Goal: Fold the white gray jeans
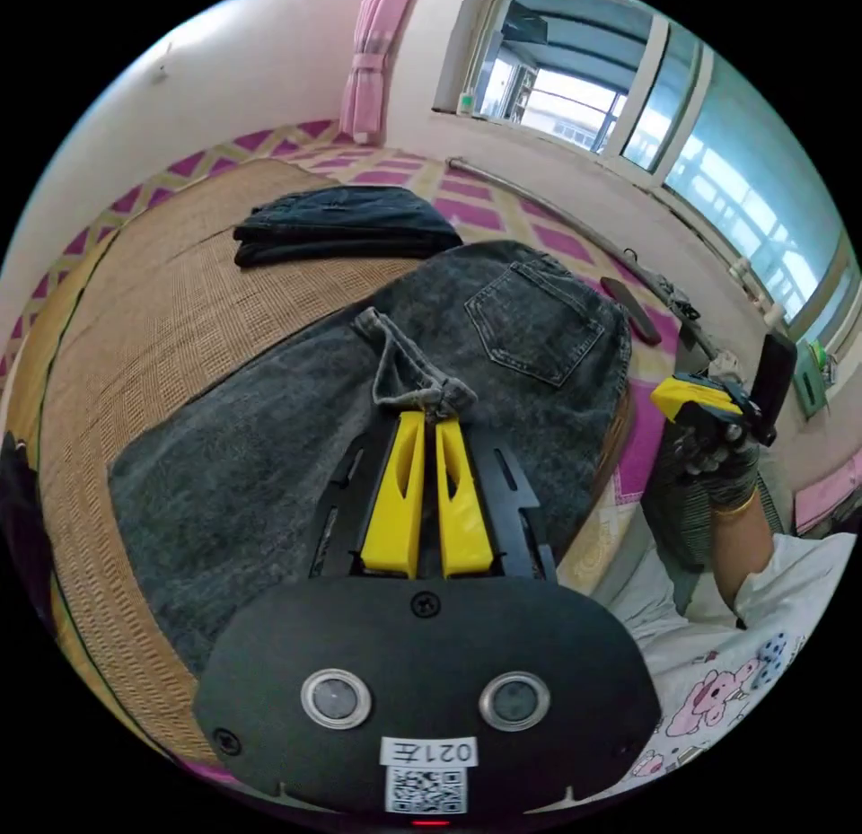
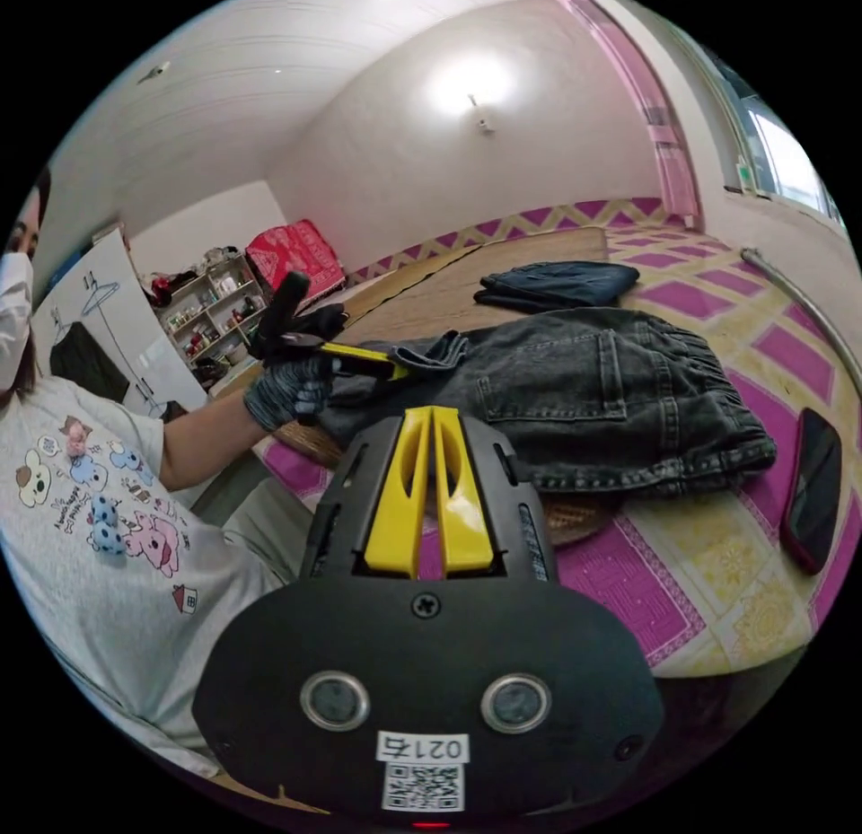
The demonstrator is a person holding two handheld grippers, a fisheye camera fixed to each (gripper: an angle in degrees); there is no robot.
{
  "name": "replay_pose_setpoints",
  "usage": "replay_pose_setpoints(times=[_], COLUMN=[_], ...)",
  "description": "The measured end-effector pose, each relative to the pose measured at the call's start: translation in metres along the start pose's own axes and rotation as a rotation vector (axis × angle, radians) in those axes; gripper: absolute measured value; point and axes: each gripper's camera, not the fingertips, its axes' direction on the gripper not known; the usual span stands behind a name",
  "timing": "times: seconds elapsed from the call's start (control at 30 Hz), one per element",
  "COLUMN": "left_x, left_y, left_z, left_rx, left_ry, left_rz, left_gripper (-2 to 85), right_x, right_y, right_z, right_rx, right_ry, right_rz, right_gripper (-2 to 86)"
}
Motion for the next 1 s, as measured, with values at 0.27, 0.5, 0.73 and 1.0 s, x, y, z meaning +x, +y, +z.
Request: replay_pose_setpoints(times=[0.27, 0.5, 0.73, 1.0], left_x=[0.042, 0.07, 0.047, 0.01], left_y=[-0.007, 0.023, 0.047, 0.094], left_z=[0.056, 0.031, -0.011, -0.041], left_rx=[-0.082, 0.202, 0.344, 0.331], left_ry=[0.005, 0.017, 0.188, 0.166], left_rz=[0.026, 0.208, 0.098, 0.027], left_gripper=[2.7, 6.3, 1.4, -0.9], right_x=[0.063, 0.162, 0.213, 0.228], right_y=[0.028, 0.073, 0.064, 0.02], right_z=[-0.052, -0.104, -0.085, -0.055], right_rx=[0.161, 0.287, 0.372, 0.396], right_ry=[0.169, 0.198, -0.008, -0.07], right_rz=[0.279, 0.777, 0.947, 0.96], right_gripper=[6.2, 13.8, 13.6, 6.3])
